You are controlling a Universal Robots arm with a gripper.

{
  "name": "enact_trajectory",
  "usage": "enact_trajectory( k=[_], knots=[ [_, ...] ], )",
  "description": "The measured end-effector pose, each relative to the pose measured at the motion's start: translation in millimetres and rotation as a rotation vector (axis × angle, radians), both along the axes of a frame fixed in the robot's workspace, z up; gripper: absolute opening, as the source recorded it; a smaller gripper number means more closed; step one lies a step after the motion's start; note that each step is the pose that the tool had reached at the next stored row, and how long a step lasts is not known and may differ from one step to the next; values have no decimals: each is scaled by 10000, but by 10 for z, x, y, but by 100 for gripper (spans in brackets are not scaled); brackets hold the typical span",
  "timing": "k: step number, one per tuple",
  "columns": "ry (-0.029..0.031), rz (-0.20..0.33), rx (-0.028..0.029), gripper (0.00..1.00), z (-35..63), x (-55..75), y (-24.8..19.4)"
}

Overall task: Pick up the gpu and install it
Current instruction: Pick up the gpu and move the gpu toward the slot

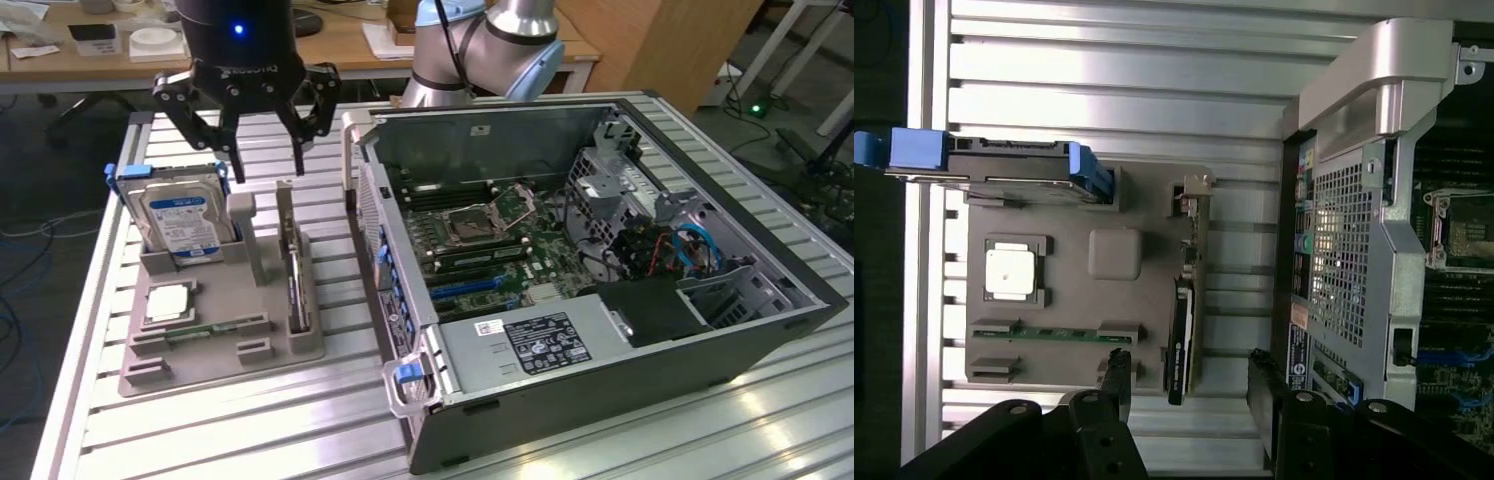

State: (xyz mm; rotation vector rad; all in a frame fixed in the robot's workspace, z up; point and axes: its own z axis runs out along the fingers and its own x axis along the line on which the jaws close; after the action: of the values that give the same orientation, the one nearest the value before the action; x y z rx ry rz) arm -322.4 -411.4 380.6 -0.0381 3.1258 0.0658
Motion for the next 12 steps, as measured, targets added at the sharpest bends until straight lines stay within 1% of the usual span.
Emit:
enact_trajectory(
  k=[12],
  knots=[
    [0,1,1,59,-52,0,-6]
  ],
)
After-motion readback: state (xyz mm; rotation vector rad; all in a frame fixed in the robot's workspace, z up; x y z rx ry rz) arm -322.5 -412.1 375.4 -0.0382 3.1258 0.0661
